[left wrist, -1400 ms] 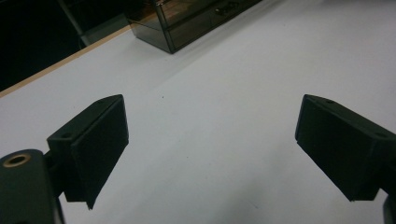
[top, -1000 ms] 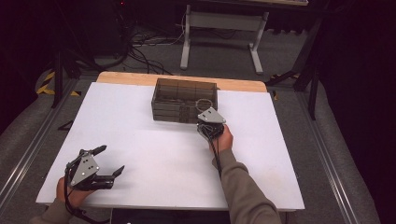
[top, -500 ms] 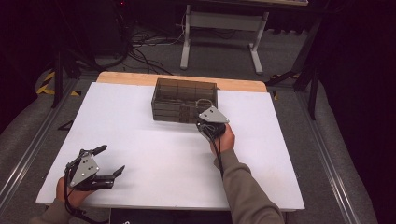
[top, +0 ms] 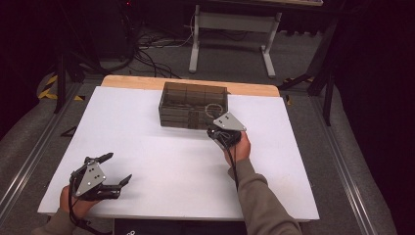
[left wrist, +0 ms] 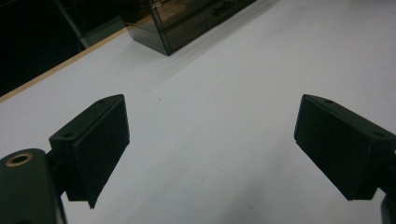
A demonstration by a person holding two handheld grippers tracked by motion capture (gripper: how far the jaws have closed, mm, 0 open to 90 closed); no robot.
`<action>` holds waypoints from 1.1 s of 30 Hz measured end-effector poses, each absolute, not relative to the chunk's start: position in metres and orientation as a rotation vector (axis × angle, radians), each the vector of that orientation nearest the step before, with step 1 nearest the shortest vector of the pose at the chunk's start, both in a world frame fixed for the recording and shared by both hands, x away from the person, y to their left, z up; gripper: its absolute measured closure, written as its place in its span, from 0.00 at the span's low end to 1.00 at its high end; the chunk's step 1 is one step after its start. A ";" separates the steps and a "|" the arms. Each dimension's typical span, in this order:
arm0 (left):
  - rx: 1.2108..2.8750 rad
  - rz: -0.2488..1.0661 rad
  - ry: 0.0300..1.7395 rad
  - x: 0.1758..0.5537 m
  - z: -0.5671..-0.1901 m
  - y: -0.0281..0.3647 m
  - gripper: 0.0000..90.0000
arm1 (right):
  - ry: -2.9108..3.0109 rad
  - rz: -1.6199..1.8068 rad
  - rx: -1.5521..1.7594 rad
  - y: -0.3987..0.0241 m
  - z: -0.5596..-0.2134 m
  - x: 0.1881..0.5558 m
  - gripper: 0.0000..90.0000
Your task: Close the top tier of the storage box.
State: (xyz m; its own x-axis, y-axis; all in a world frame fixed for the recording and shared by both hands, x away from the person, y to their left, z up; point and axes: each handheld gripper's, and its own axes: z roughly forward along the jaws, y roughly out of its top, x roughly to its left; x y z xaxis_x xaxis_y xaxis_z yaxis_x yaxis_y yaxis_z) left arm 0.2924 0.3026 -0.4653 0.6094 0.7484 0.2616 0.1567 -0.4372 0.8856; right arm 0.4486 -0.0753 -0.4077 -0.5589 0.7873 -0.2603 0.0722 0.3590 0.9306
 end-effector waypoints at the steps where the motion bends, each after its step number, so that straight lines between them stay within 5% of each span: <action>1: 1.934 0.824 0.716 0.292 -0.465 0.302 0.12 | 1.894 1.246 0.748 -0.075 -0.408 0.449 0.66; 3: 1.939 0.831 0.711 0.292 -0.465 0.302 0.12 | 1.859 1.257 0.773 -0.076 -0.408 0.447 0.49; 17: 1.939 0.844 0.709 0.291 -0.464 0.302 0.13 | 1.831 1.226 0.808 -0.073 -0.411 0.449 0.12; 33: 1.944 0.844 0.720 0.292 -0.465 0.302 0.11 | 1.899 1.178 0.786 -0.071 -0.405 0.439 0.09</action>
